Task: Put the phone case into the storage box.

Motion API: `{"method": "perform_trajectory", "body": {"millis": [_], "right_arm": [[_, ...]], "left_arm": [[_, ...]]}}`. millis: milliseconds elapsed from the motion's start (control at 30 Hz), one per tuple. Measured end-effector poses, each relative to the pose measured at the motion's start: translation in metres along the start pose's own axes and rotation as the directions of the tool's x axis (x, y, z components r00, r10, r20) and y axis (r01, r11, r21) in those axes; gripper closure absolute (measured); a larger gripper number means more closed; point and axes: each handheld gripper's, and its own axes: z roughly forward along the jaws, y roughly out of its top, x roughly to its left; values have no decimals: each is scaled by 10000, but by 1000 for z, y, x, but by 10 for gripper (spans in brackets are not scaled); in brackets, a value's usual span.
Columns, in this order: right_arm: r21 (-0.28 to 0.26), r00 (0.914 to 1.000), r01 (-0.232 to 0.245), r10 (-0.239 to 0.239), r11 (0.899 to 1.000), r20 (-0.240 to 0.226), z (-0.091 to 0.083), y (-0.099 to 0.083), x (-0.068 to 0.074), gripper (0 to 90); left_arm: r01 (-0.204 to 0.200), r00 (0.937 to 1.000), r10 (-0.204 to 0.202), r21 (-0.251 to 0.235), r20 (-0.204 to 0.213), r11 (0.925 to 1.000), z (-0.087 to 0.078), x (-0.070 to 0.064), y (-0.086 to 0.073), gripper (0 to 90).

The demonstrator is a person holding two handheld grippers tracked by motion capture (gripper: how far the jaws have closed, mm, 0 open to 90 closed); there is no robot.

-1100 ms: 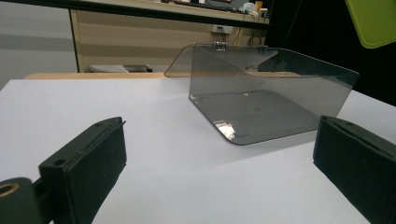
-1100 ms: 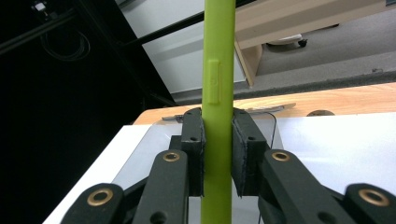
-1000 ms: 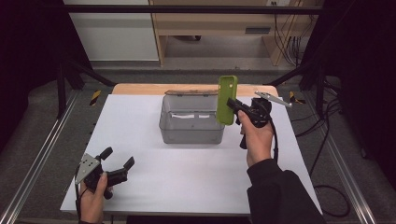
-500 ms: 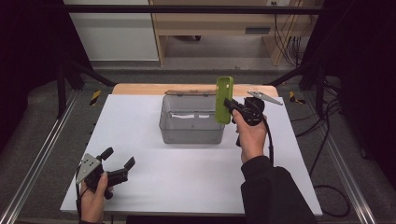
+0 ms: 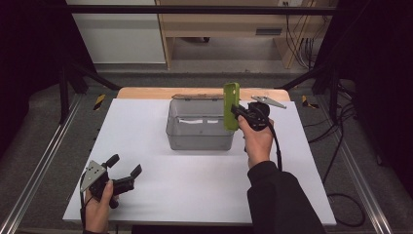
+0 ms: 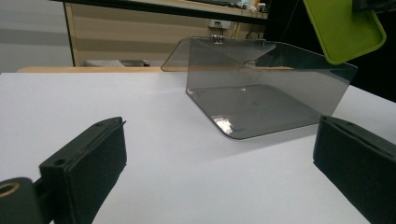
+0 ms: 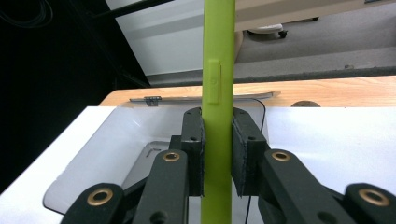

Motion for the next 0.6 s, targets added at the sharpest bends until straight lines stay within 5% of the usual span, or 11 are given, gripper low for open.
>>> {"method": "perform_trajectory", "body": {"millis": [600], "right_arm": [[422,9958,520,-550,9978,736,14,-9,4,771]], "left_arm": [[-6,10000,6,-3,53,10000,0,-1,0,24]]}}
